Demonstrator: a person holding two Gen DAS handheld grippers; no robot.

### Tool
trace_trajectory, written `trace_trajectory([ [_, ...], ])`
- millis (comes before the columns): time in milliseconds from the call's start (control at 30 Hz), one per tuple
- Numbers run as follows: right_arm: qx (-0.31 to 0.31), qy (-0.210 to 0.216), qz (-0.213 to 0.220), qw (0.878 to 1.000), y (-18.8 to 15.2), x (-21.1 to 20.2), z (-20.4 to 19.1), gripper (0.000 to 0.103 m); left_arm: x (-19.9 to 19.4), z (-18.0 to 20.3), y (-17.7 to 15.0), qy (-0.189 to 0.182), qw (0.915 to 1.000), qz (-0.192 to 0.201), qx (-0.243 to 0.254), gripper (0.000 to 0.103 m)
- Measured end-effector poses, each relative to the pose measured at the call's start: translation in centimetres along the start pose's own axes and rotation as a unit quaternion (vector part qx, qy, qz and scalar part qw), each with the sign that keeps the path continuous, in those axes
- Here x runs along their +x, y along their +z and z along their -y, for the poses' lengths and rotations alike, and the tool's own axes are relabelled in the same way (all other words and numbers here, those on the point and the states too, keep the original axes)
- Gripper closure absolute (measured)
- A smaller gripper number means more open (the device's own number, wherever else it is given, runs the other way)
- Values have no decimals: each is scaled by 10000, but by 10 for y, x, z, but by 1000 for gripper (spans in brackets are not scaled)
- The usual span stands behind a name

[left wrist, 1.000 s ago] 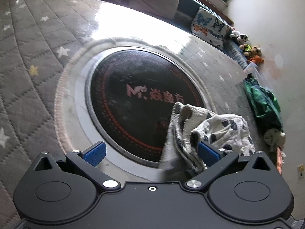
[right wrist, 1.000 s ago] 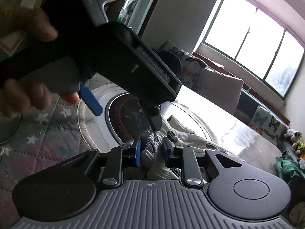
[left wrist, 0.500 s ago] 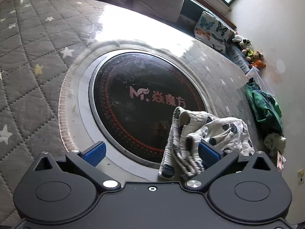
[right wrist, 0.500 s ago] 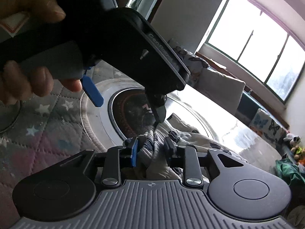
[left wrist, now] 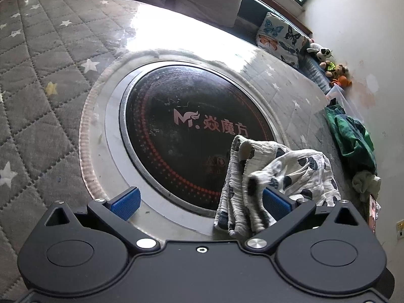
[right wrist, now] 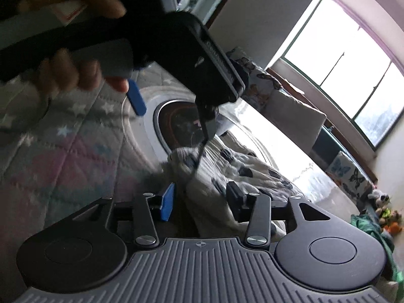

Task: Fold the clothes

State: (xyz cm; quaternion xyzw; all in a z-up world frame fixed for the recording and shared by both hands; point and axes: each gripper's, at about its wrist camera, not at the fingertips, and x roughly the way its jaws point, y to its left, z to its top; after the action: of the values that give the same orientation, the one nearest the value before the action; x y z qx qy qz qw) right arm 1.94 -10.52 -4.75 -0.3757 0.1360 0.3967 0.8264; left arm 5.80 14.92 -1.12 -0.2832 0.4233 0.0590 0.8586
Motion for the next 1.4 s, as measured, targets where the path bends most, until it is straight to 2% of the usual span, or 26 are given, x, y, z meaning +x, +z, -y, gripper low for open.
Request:
trace_trajectory([
  [100,-409,38,-124,9991,-7,3,4,54,-1,0,0,-9,10000,1,-5,0],
  [300,-1140,-20,-60,9935,-11,6,1,50,0,2,0,8,10000,-16,8,0],
  [400,-1152,13,-85,9933,-10,10,4,58,-1,4,0,23,10000,-13,36,0],
  [467,-1102,76,-111,9938,-10,12,4,71,-1,4,1,33,10000,-20,50,0],
  [567,-983,130,-52,9951,-11,13,6,80,-1,4,1,54,10000,-24,49,0],
  [667,-670,160,44,9976,-12,10,14,88,-1,4,0,73,9999,-36,60,0],
  [767,-275,184,120,9994,-11,7,27,90,0,3,0,82,9999,-51,43,0],
  [1067,388,278,136,9988,-10,4,51,91,-4,0,-3,27,10000,-62,29,0],
  [1200,263,338,70,9991,-14,6,47,91,-5,1,-6,13,10000,-62,38,0],
  [1400,-154,224,98,9996,-17,-2,31,83,-8,0,-7,49,10000,-40,3,0],
])
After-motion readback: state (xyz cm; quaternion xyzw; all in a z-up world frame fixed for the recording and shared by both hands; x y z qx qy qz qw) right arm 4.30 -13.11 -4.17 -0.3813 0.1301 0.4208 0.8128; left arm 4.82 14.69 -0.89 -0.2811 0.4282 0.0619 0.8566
